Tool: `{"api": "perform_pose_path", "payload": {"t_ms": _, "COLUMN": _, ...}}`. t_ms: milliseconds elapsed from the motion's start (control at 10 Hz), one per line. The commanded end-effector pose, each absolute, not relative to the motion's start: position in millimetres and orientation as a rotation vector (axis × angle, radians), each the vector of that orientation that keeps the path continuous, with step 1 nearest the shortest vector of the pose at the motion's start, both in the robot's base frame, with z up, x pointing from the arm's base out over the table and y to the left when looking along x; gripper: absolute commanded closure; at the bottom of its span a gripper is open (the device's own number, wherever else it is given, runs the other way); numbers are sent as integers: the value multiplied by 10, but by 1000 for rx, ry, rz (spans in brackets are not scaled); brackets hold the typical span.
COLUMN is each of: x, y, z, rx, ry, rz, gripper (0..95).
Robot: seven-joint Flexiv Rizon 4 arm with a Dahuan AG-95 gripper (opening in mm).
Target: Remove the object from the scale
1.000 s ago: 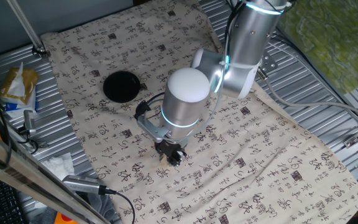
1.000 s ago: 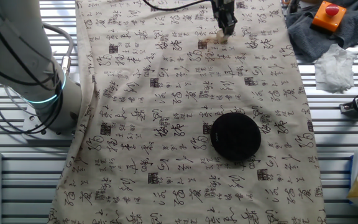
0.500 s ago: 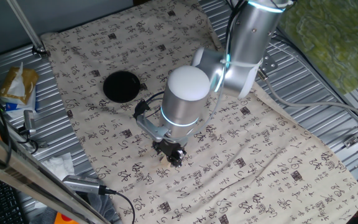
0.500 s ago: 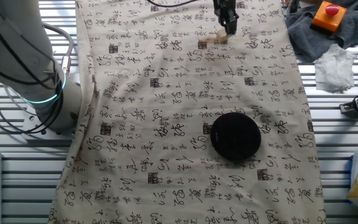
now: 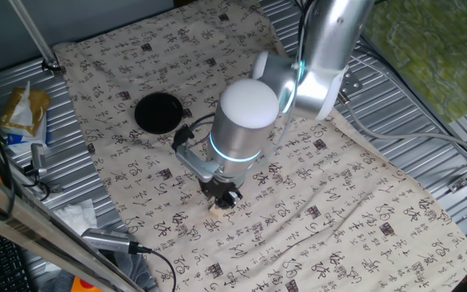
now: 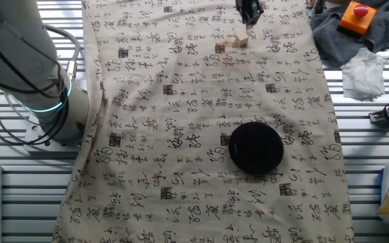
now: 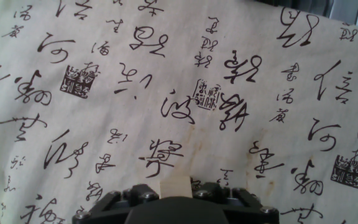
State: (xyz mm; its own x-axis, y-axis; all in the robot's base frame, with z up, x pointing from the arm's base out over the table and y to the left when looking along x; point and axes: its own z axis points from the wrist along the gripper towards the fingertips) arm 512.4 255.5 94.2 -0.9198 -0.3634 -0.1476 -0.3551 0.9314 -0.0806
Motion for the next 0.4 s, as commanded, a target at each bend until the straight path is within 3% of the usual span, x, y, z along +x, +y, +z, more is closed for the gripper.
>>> {"api": "perform_pose_path", "payload": {"t_ms": 100, "x": 5120, "y": 2561, "z": 977, "rx": -527, "ry": 2936, "rz": -81, "gripper": 950}}
{"api": "perform_pose_path", "payload": {"t_ms": 400, "x": 5116, "y": 2561, "z": 1031, "rx": -504, "ry": 2937, "rz": -68, "gripper": 950}}
